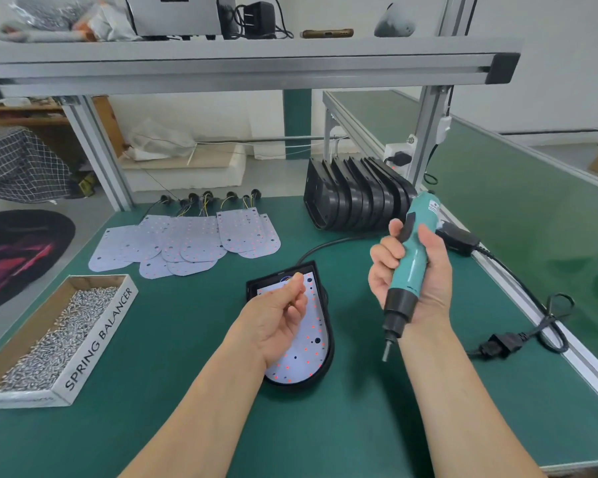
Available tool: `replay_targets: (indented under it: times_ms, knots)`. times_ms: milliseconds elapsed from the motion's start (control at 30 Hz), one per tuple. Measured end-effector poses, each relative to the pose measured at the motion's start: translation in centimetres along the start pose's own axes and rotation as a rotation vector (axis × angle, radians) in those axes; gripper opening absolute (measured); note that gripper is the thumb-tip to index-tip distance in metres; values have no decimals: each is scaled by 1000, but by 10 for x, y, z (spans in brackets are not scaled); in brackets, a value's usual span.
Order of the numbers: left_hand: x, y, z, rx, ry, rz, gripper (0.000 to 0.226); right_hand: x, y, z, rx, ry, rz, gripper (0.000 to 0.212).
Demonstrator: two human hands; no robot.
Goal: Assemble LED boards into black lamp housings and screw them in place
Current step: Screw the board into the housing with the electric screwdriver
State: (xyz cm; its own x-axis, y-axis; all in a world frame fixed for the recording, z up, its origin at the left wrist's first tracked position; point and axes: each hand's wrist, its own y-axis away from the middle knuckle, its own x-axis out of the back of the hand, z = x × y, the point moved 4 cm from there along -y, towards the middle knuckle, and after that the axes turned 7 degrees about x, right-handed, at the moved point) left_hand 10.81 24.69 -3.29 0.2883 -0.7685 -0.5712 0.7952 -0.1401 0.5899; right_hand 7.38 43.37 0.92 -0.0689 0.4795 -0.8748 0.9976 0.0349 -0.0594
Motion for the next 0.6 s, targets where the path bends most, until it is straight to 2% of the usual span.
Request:
replay_targets:
  times_ms: [67, 167, 233, 333, 433, 600]
  knots:
    - [-1, 1, -1, 15, 3, -8, 9, -9, 0, 3, 134, 76, 86, 17]
    - [-4, 2, -1, -8, 58, -34, 7, -22, 2, -4, 483, 288, 219, 13]
    - [-4, 1, -2, -17, 78, -48, 14, -35, 3, -7, 615, 363, 192, 12]
    - [-4, 1, -3, -21, 104, -55, 12, -49, -3, -5, 571, 332, 135, 17]
    - [-4, 0, -4, -55, 113, -21, 6, -49, -7, -7, 557, 280, 197, 26]
    - [-2, -1, -3, -84, 90, 59, 6, -45, -8, -7, 622, 236, 286, 21]
